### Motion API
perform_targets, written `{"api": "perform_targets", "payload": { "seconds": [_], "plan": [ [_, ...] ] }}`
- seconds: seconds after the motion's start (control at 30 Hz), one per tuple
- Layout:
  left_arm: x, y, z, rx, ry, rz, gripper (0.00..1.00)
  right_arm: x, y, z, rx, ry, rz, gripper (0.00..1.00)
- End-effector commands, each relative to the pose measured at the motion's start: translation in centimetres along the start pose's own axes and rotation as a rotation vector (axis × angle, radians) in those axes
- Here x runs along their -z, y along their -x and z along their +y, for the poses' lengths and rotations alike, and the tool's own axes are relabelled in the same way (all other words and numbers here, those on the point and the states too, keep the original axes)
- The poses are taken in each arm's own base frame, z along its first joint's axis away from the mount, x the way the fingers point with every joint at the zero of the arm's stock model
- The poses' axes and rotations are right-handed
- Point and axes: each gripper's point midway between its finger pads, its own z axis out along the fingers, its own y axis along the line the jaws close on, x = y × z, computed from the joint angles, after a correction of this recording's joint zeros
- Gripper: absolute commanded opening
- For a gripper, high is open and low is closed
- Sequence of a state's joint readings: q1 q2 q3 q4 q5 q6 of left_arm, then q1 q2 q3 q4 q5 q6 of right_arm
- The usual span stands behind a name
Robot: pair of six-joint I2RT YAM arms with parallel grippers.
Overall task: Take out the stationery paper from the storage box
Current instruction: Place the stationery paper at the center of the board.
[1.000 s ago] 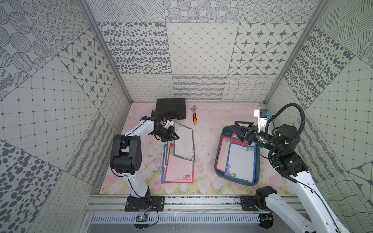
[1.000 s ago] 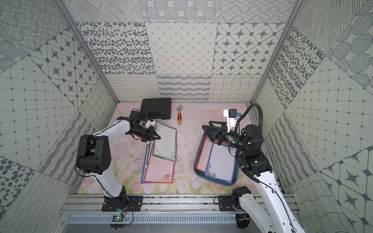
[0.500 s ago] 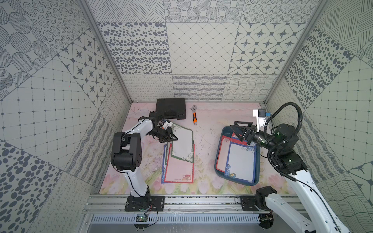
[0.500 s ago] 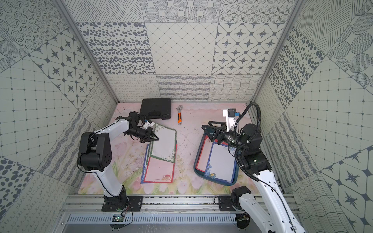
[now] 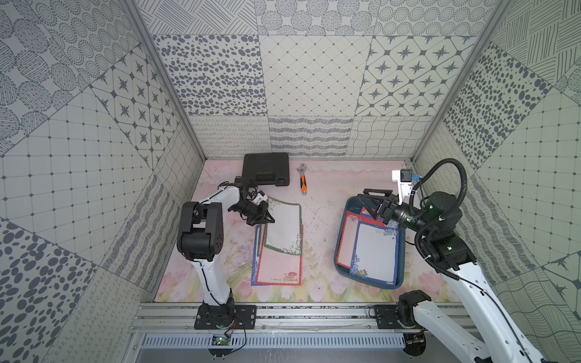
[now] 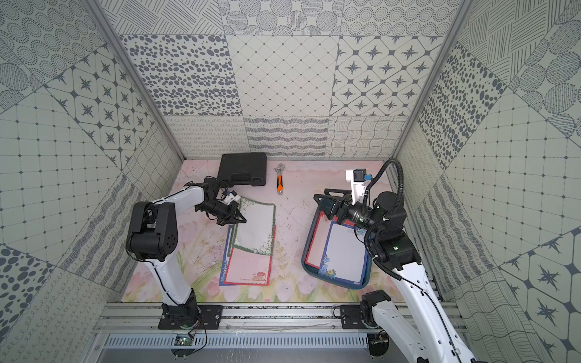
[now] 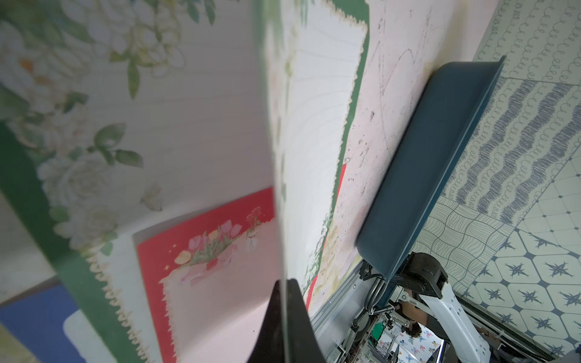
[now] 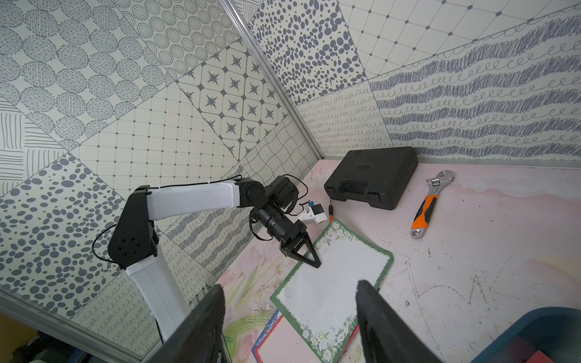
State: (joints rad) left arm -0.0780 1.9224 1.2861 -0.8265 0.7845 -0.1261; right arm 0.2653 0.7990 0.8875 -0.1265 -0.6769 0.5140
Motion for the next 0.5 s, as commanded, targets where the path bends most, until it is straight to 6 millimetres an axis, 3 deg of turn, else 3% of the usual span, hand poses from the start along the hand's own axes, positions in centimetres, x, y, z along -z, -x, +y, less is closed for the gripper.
{"api": "perform_targets", "payload": {
  "seconds": [0.0, 0.47],
  "plan": [
    [0.0, 0.0, 1.4, 0.04, 0.058, 0.01, 0.03, 0.2, 0.1, 0.3, 0.039, 0.002, -0.015, 0.68],
    [0.1, 0.0, 2.9, 0.043, 0.145, 0.007, 0.21, 0.7, -0.3, 0.2, 0.049, -0.016, -0.011, 0.67]
  ]
}}
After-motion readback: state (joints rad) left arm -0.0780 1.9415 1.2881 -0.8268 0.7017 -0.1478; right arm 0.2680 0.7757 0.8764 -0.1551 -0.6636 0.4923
